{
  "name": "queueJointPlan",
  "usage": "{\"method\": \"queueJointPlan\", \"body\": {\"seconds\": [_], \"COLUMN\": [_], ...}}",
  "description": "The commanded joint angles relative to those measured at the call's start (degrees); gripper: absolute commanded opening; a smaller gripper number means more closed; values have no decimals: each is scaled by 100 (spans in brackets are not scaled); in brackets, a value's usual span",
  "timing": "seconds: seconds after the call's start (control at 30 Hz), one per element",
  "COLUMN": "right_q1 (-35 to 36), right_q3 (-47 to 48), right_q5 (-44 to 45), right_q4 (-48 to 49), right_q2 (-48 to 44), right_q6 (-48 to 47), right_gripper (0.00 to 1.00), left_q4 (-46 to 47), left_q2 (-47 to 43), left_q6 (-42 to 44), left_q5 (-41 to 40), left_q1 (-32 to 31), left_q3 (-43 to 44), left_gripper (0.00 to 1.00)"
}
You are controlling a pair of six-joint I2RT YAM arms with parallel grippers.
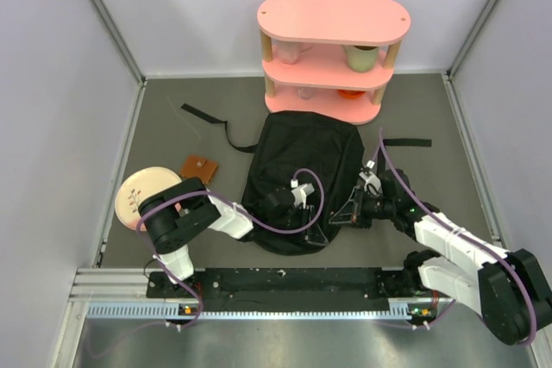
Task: Pack the student bag
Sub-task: Zip the student bag at the center of the board.
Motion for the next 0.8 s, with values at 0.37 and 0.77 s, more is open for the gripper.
{"method": "queueJointPlan", "body": {"seconds": [0.37, 0.77], "right_q1": [147, 130], "right_q3": [-213, 112], "right_q5": [-437, 988], "right_q4": [-451, -1550], "right_q2": [-12, -2631], "right_q6": [-38, 593], "right_gripper": [13, 69], "left_q4": [-654, -611], "left_q2": [79, -9], "left_q6": [300, 264], "left_q5": [-651, -695], "left_q1": [10, 10], "left_q3": [42, -98], "left_gripper": [32, 32]}}
